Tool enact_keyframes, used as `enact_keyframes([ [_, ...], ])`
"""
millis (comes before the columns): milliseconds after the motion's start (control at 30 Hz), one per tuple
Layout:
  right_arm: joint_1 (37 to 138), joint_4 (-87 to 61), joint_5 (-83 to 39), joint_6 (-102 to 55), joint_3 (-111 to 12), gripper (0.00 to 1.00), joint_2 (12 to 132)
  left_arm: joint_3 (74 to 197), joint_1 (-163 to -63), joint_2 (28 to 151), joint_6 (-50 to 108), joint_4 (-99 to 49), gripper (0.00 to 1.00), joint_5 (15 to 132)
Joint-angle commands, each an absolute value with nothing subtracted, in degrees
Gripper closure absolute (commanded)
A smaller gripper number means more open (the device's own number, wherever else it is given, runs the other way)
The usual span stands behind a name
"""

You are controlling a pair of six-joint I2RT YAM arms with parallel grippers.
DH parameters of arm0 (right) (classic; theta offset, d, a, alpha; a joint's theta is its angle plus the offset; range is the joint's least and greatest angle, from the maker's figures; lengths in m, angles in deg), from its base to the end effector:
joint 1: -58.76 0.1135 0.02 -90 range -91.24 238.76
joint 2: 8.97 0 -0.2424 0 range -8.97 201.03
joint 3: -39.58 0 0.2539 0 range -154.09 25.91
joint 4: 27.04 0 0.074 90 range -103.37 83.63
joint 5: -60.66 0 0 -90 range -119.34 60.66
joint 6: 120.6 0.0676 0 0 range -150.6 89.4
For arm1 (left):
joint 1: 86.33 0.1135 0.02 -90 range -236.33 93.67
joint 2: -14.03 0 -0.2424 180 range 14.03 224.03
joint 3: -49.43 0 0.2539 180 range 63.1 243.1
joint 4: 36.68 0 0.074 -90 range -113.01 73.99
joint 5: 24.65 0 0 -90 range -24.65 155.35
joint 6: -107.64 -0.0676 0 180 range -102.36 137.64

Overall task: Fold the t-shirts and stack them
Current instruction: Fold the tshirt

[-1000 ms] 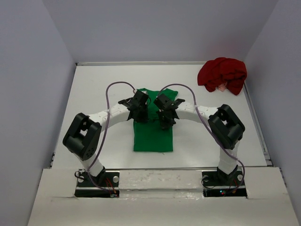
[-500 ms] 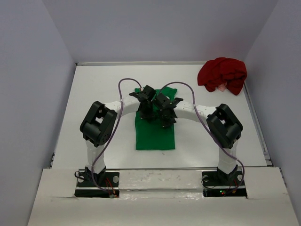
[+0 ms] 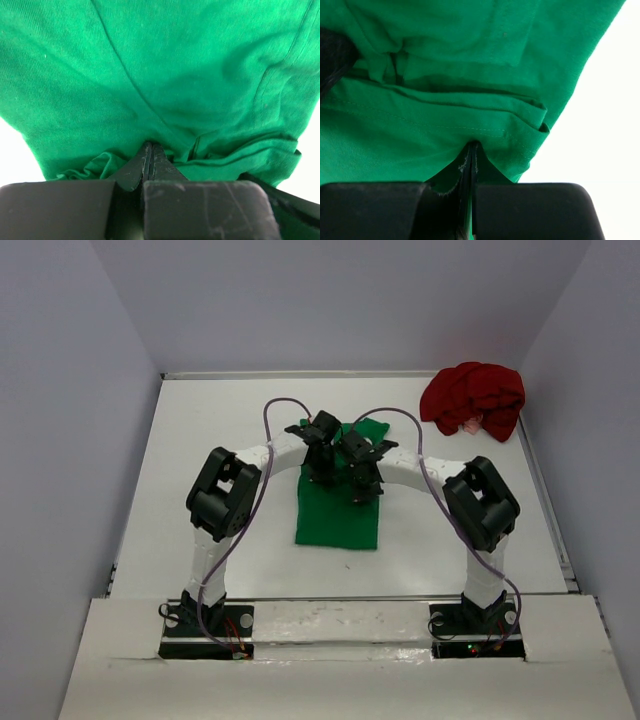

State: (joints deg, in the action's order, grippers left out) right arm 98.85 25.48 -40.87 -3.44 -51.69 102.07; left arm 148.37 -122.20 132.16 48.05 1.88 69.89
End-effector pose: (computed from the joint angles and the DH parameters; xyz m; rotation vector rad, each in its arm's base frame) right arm 0.3060 0.2399 0.1203 -0.2690 2.7615 0.0061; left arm 0.3611 -0.2677 0.1242 0.1575 2.6622 -0.5100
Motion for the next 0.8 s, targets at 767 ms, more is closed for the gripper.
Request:
enact_keyframes([
  [767,93.30,25.30,-39.36,-8.27,-50.38,1.00,99.49,157.13,-122.54,138.57,45.50,3.62,1.00,68.34],
])
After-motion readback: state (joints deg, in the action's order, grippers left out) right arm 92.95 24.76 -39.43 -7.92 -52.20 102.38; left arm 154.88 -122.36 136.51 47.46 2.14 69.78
